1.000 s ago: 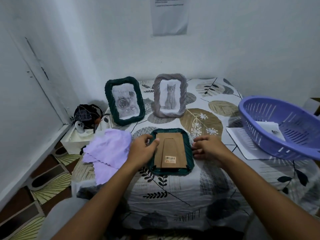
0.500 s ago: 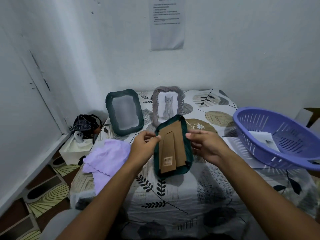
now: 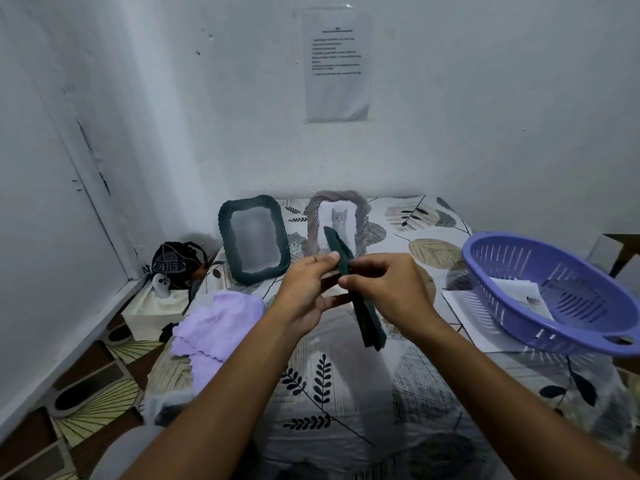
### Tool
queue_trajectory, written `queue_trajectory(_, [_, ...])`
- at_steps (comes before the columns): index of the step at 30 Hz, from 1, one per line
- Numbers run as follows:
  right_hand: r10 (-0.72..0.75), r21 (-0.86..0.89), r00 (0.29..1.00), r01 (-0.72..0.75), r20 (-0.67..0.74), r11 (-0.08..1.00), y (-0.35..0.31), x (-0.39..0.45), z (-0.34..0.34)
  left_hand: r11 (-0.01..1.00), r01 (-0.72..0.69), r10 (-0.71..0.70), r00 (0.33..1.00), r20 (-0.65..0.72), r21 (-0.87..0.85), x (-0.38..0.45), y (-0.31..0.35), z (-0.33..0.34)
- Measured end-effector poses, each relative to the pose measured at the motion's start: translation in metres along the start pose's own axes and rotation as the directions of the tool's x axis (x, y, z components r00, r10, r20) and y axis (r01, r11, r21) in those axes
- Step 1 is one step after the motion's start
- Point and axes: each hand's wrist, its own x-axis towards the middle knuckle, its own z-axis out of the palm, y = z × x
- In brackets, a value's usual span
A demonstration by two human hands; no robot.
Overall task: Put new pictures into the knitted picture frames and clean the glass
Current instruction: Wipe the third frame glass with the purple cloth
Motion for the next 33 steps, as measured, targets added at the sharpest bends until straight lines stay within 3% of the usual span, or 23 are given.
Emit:
queue_trajectory(5, [0.024,-0.081,0.996,-0.031,-0.088,0.996,0.009,0.008,-0.005,0.992,0.045,-0.041,0.999,0.030,-0.117,0.002,-0.003,-0.013])
queue_trajectory(9, [0.213,-0.098,0.965,-0.229,-0.153,0.968,0.036,0.018,-0.021,0.977,0.115,-0.118,0.993,-0.004,-0.178,0.008,-0.012,-0.033])
queue_trajectory(12, [0.558,0.156,0.827,-0.562,0.071,0.813,0.052,0.014,-0.026,0.954,0.187,-0.205,0.977,-0.054,-0.235,0.014,-0.024,-0.046])
queue_trajectory(14, [0.626,0.327,0.742,-0.668,0.238,0.668,0.060,0.011,-0.026,0.937,0.234,-0.265,0.960,-0.087,-0.261,0.017,-0.033,-0.053])
queue_trajectory(17, [0.638,0.432,0.729,-0.673,0.248,0.601,0.073,0.010,-0.022,0.921,0.285,-0.326,0.937,-0.124,-0.267,0.020,-0.044,-0.059])
queue_trajectory(25, [0.704,0.396,0.690,-0.701,0.169,0.593,0.098,0.017,-0.009,0.928,0.335,-0.367,0.900,-0.235,-0.165,0.036,-0.058,-0.069])
queue_trajectory(28, [0.708,0.320,0.697,-0.701,0.116,0.637,0.103,0.019,-0.006,0.927,0.371,-0.371,0.895,-0.247,-0.048,0.039,-0.053,-0.069])
queue_trajectory(33, [0.671,0.147,0.736,-0.657,-0.085,0.739,0.109,0.027,0.001,0.898,0.424,-0.383,0.884,-0.268,0.115,0.050,-0.047,-0.075])
